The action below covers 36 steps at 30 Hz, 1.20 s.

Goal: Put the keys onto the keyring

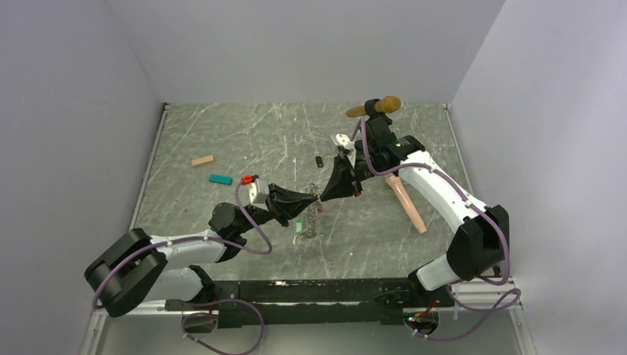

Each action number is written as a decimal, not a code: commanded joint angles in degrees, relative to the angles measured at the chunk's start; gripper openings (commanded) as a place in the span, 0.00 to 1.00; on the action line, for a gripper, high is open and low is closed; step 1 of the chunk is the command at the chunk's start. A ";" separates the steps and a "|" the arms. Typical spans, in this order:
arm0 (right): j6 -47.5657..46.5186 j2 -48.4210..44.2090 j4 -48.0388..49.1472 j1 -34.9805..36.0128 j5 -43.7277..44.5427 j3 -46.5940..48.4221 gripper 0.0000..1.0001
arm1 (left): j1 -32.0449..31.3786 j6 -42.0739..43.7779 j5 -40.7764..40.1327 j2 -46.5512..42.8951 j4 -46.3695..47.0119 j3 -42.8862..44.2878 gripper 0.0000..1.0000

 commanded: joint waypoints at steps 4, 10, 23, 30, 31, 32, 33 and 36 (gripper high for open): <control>0.34 -0.46 2.18 0.30 -1.29 -0.34 0.13 | 0.28 -4.34 -0.82 5.42 18.19 -0.15 0.00; -0.65 -1.38 1.44 -0.33 -2.41 -0.39 0.20 | 0.30 -3.86 -0.76 5.02 16.73 -1.03 0.00; 0.84 -0.90 2.84 0.04 -2.71 -1.00 0.20 | 0.33 -4.39 -1.31 4.99 16.49 -1.02 0.00; 1.22 -0.45 3.15 0.57 -2.16 -0.96 0.16 | 0.34 -4.82 -1.44 5.23 16.80 -1.07 0.00; 0.93 -0.45 2.81 0.58 -2.17 -0.88 0.11 | 0.34 -4.82 -1.42 5.18 16.76 -1.04 0.00; 0.65 -0.44 2.59 0.59 -2.27 -0.75 0.06 | 0.36 -4.82 -1.40 5.24 16.70 -1.11 0.00; 0.34 -0.45 2.34 0.57 -2.36 -0.66 0.01 | 0.34 -4.82 -1.35 5.18 16.54 -0.97 0.00; -0.66 -0.49 1.54 0.58 -2.41 -0.41 0.00 | 0.32 -4.90 -1.44 5.18 16.25 -0.97 0.00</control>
